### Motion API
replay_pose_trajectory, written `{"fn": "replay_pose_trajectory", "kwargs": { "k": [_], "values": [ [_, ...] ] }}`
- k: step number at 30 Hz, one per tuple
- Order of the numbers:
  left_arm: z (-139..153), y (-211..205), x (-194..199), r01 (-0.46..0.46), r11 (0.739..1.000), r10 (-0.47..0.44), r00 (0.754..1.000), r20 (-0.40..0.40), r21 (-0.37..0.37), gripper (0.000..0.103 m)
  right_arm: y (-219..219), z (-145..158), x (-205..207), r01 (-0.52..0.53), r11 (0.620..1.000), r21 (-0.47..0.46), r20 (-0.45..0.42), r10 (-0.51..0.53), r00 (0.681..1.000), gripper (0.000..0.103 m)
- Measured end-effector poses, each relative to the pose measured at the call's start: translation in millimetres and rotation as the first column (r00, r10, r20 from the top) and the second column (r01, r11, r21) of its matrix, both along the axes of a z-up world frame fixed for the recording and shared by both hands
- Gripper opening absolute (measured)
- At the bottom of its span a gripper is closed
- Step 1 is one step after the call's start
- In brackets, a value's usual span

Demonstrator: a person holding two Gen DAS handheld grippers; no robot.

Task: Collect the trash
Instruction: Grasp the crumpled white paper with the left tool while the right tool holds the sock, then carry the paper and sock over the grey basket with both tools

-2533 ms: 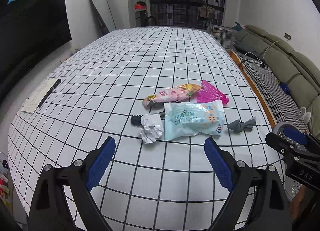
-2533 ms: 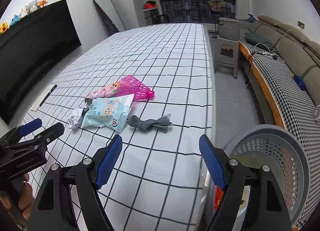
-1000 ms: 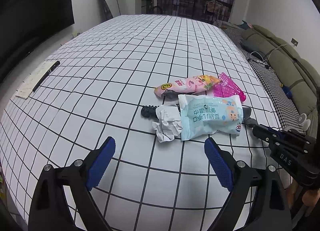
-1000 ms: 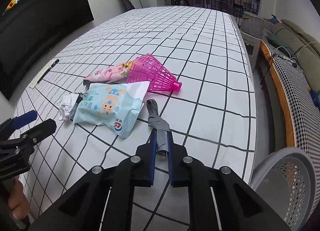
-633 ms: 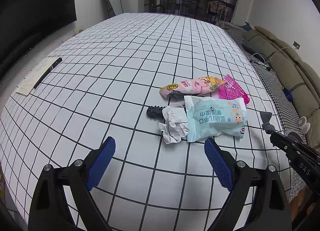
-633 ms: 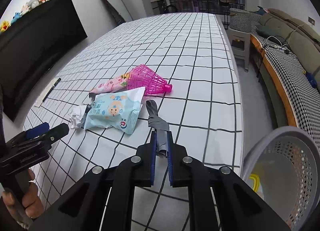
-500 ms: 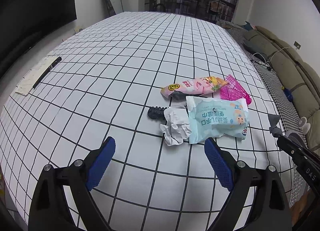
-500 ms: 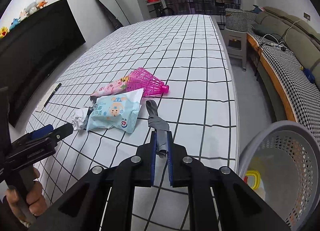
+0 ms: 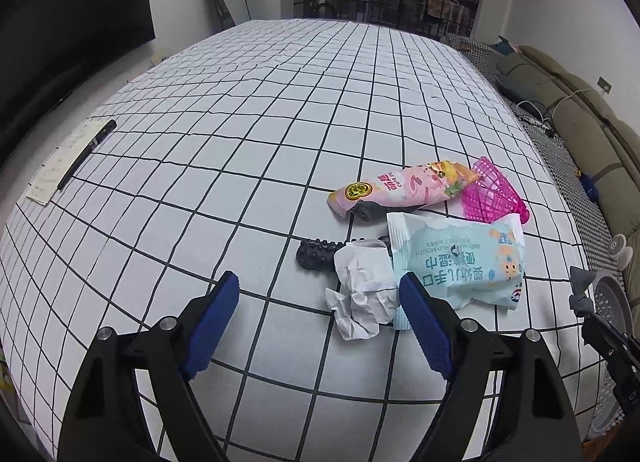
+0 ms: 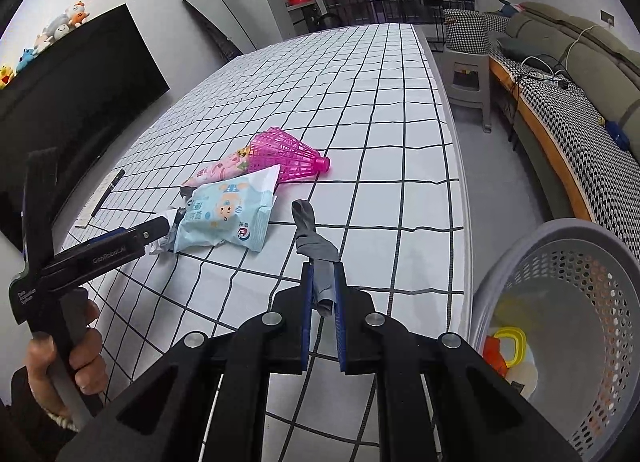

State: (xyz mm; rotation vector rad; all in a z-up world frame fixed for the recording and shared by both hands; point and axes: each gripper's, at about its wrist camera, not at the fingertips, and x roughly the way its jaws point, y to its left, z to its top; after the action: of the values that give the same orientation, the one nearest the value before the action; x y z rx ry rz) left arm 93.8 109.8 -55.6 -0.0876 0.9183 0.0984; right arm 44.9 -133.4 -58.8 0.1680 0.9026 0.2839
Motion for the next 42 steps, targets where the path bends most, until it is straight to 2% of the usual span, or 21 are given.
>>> {"fn": "replay_pose_trajectory", "kwargs": {
  "k": [1,2,6,22,30,36,42],
  "values": [
    [-2,-1,1,0.007,1.0,-0.007,1.0,-0.008,-0.004,0.072,0,0,0,0.001,1.0,0.0,0.0,-0.001,1.0,0.01],
    [-3,-2,3,0.015,1.0,-0.015,1.0,-0.016,-0.01,0.066,0,0,0,0.002,1.0,0.001,-0.001,-0.002,1.0,0.01],
    [-7,-4,3,0.035,0.999,-0.036,0.999,-0.035,-0.023,0.032,0,0,1,0.005,1.0,0.002,-0.002,-0.005,1.0,0.01],
    [13,2,-28,0.043,0.999,-0.043,0.999,0.022,-0.005,0.029,0,5,-13,0.007,1.0,0.013,0.019,-0.008,1.0,0.01],
    [32,-28,-49,0.132,0.991,-0.132,0.989,0.072,-0.001,0.029,-15,13,-29,0.038,0.999,0.027,0.039,-0.039,0.998,0.01],
    [40,-79,-59,0.253,0.967,-0.253,0.963,0.09,0.007,0.029,-40,14,-49,0.098,0.995,0.028,0.051,-0.1,0.994,0.01],
    [42,-143,-65,0.395,0.919,-0.394,0.914,0.094,0.002,0.029,-86,12,-77,0.205,0.978,0.024,0.053,-0.206,0.977,0.01]
  ]
}}
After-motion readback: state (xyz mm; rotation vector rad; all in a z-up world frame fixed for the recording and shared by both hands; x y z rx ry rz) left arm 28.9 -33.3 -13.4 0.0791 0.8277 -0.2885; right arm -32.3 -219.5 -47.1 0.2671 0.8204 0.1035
